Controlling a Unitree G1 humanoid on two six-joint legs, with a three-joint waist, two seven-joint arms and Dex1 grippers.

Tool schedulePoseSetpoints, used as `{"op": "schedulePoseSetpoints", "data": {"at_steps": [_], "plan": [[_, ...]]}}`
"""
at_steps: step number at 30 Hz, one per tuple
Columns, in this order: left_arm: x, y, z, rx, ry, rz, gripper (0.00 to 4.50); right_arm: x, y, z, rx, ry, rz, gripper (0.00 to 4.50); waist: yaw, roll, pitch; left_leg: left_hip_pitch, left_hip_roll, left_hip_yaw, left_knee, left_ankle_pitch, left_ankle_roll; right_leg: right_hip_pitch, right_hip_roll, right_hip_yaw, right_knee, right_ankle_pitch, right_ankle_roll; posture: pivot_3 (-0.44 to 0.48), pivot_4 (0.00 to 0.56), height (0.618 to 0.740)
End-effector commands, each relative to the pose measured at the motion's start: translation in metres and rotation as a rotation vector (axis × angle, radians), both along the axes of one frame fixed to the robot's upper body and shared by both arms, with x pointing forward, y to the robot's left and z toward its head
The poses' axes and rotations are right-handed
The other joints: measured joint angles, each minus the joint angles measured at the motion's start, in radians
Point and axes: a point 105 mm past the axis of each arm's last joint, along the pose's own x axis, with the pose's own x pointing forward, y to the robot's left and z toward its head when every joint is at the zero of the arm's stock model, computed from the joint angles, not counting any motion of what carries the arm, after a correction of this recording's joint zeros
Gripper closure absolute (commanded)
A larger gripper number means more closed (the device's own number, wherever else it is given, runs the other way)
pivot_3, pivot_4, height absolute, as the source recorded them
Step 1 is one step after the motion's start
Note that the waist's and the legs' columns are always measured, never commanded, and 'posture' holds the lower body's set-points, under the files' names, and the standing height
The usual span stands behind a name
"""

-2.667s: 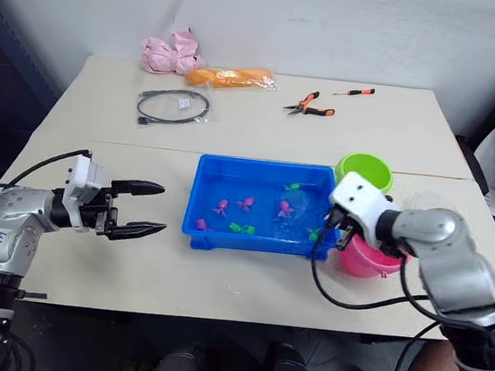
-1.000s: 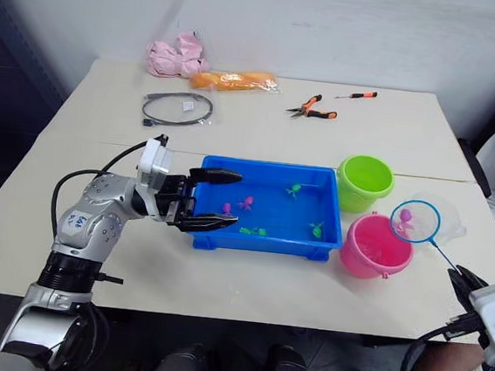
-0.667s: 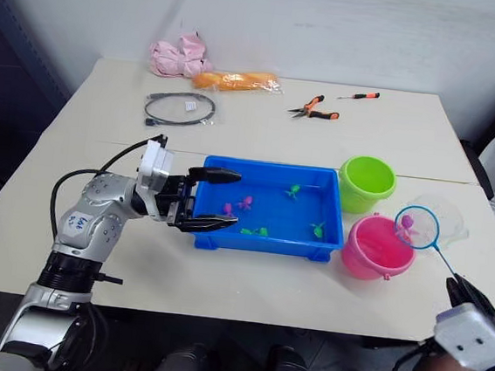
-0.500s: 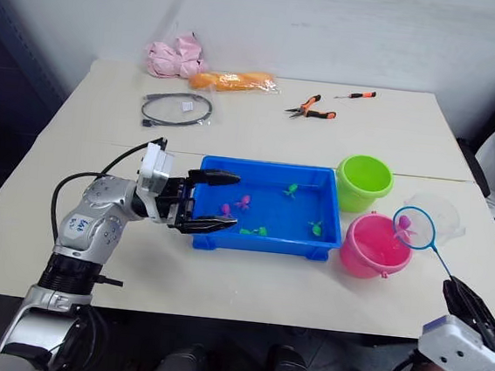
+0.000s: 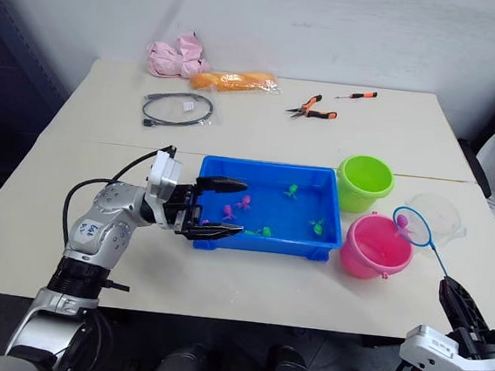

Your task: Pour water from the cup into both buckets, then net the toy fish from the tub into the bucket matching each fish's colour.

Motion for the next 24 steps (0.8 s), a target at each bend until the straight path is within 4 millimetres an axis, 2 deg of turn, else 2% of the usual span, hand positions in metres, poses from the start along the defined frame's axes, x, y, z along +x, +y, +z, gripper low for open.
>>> {"op": "schedulePoseSetpoints", "data": {"at_steps": [1,4,6,9,11,14,16,19,22,24], "plan": [[-0.002,-0.002,0.007,-0.004,-0.038,-0.007,0.03,-0.001,0.009,0.010,-0.021,-0.040,0.033,4.50,-0.002,0.000,0.000,0.000,0.000,0.000,0.000,0.000,0.000,0.000,0.000,0.000,0.000,0.000,0.000,0.000,0.150,0.740],[-0.002,-0.002,0.006,-0.004,-0.035,-0.005,0.03,-0.003,0.020,0.002,0.017,-0.009,0.074,4.50,-0.002,0.000,0.000,0.000,0.000,0.000,0.000,0.000,0.000,0.000,0.000,0.000,0.000,0.000,0.000,0.000,0.150,0.740],[-0.002,-0.001,0.005,0.003,-0.037,-0.007,0.03,-0.003,0.013,0.003,0.017,-0.015,0.036,4.50,-0.002,0.000,0.000,0.000,0.000,-0.001,0.000,0.000,0.000,0.000,0.000,0.000,0.000,0.000,0.000,0.000,0.150,0.740],[-0.001,0.001,0.006,0.000,-0.036,0.012,0.03,-0.003,0.000,0.008,0.017,-0.040,-0.027,4.50,-0.004,0.000,0.000,0.000,0.000,0.000,0.000,0.000,0.000,0.000,0.000,0.000,0.000,0.000,0.000,0.000,0.150,0.740],[-0.001,0.002,0.006,0.002,-0.036,0.013,0.03,-0.002,0.000,0.010,0.028,-0.049,-0.022,4.50,-0.005,0.000,0.000,0.000,0.000,0.000,0.000,0.000,0.000,0.000,0.000,0.000,0.000,0.000,0.000,0.000,0.150,0.740],[0.001,0.008,0.011,-0.011,-0.034,0.038,0.03,0.003,0.011,0.027,0.149,-0.104,0.052,4.50,-0.010,0.000,0.000,0.000,0.000,-0.001,0.000,0.000,0.000,0.000,0.000,0.000,0.000,0.000,0.000,0.000,0.150,0.740],[0.005,0.021,0.015,-0.012,-0.033,0.072,0.03,0.010,0.026,0.044,0.360,-0.100,0.161,4.50,-0.015,0.000,0.000,0.000,0.000,-0.001,0.000,0.000,0.000,0.000,0.000,0.000,0.000,0.000,0.000,0.000,0.150,0.740],[0.011,0.042,0.019,0.011,-0.034,0.139,0.03,0.018,0.041,0.055,0.584,-0.020,0.259,4.50,-0.024,0.000,0.000,0.001,0.001,-0.001,0.000,0.000,0.000,0.000,0.000,0.000,0.001,-0.001,-0.001,0.000,0.150,0.740],[0.020,0.072,0.018,0.079,-0.035,0.238,0.03,0.027,0.064,0.054,0.820,0.215,0.368,4.50,-0.019,0.000,0.000,0.001,0.002,-0.002,0.000,0.000,0.000,0.000,0.000,-0.001,0.002,-0.001,-0.002,0.000,0.150,0.740],[0.023,0.093,0.016,0.119,-0.009,0.289,0.03,0.036,0.084,0.061,0.880,0.323,0.460,4.50,-0.018,0.000,0.000,0.001,0.001,-0.003,0.000,0.000,0.001,0.000,-0.001,-0.002,0.003,-0.001,-0.002,0.000,0.150,0.740]]}}
